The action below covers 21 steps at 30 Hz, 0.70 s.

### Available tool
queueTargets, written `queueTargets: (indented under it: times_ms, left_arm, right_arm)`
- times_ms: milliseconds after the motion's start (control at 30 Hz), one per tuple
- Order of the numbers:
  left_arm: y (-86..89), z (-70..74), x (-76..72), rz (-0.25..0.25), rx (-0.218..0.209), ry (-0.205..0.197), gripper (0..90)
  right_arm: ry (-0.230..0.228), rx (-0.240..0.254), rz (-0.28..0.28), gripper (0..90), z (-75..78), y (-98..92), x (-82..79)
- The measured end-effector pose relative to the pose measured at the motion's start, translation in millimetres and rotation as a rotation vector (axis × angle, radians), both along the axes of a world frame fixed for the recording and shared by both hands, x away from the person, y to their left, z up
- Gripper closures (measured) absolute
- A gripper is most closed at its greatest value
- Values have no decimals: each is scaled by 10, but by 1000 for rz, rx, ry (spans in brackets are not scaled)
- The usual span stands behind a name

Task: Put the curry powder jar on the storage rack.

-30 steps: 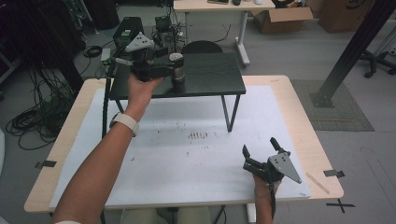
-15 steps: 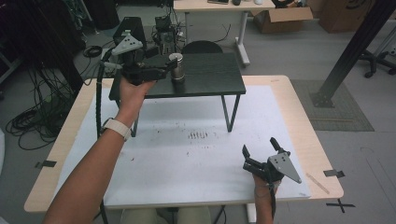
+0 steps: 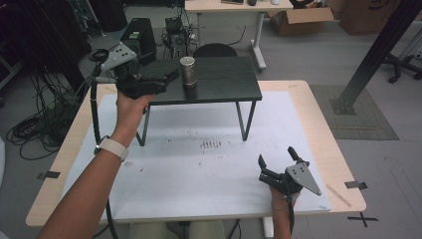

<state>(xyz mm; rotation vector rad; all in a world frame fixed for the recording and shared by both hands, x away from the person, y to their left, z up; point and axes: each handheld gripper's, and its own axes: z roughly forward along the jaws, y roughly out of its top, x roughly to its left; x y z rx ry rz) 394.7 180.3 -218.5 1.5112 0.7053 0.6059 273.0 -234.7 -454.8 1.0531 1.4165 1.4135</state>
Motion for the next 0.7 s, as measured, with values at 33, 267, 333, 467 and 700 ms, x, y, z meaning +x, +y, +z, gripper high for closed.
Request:
queueTargets:
  times_ms: [33, 267, 333, 467, 700]
  left_arm:
    - [24, -5, -32, -1, -1, 8, 19]
    - [120, -57, -162, 9, -11, 0, 2]
    - [134, -67, -179, 11, -11, -5, 3]
    - [219, -131, -255, 23, -25, -11, 3]
    - [318, -205, -351, 40, -23, -23, 3]
  right_arm:
    - [0, 0, 0, 0, 0, 0, 0]
    - [1, -1, 0, 0, 0, 1, 1]
    - [1, -1, -1, 0, 0, 2, 1]
    - [1, -2, 0, 0, 0, 2, 1]
    - [1, -3, 0, 0, 0, 3, 2]
